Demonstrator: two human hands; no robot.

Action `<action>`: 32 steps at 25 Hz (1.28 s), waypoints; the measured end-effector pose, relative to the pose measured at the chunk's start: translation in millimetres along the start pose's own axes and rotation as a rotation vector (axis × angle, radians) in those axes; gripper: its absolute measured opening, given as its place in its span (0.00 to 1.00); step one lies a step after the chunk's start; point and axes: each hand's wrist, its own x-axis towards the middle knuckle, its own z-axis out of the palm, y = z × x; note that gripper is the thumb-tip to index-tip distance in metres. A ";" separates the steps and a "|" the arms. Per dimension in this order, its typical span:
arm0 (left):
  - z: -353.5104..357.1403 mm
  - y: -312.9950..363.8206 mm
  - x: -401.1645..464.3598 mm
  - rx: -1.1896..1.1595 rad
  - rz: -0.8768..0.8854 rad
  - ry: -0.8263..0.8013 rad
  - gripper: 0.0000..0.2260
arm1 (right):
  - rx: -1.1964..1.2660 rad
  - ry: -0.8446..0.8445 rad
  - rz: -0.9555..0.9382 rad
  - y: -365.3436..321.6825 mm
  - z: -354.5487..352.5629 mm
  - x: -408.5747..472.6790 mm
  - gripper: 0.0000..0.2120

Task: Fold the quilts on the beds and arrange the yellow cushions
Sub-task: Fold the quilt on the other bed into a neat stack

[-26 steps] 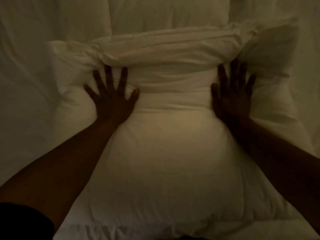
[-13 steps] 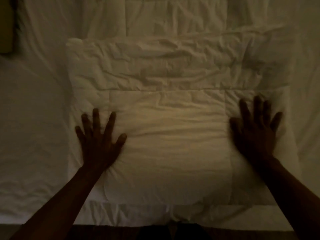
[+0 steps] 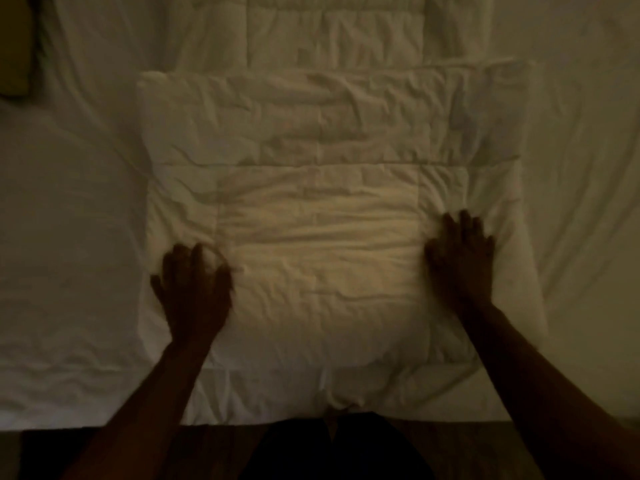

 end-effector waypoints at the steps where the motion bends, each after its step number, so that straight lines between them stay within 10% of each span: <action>1: -6.5 -3.1 -28.4 -0.078 -0.130 0.028 0.27 | 0.043 0.004 0.008 -0.5 -2.4 -26.9 0.27; 5: -18.7 -11.9 -120.0 -0.597 -0.783 -0.060 0.32 | 0.195 0.239 0.061 1.2 2.6 -143.5 0.17; 8: -13.6 -4.0 -144.4 -1.454 -1.316 -0.243 0.37 | 0.647 0.216 0.658 -0.8 15.7 -186.5 0.21; 11: -7.8 8.2 -139.8 -1.756 -1.221 -0.339 0.37 | 1.366 -0.005 1.121 -7.7 36.0 -188.6 0.24; 17: 24.4 -1.7 -116.4 -1.998 -1.093 -0.224 0.32 | 1.971 -0.128 0.961 3.4 64.4 -164.8 0.46; 28: 28.6 -24.5 -116.8 -2.042 -0.969 -0.300 0.25 | 2.105 -0.036 0.910 8.9 62.7 -169.6 0.31; 32: -7.5 -21.1 -120.4 -2.056 -0.890 -0.375 0.22 | 2.032 0.121 0.897 6.6 29.4 -178.8 0.42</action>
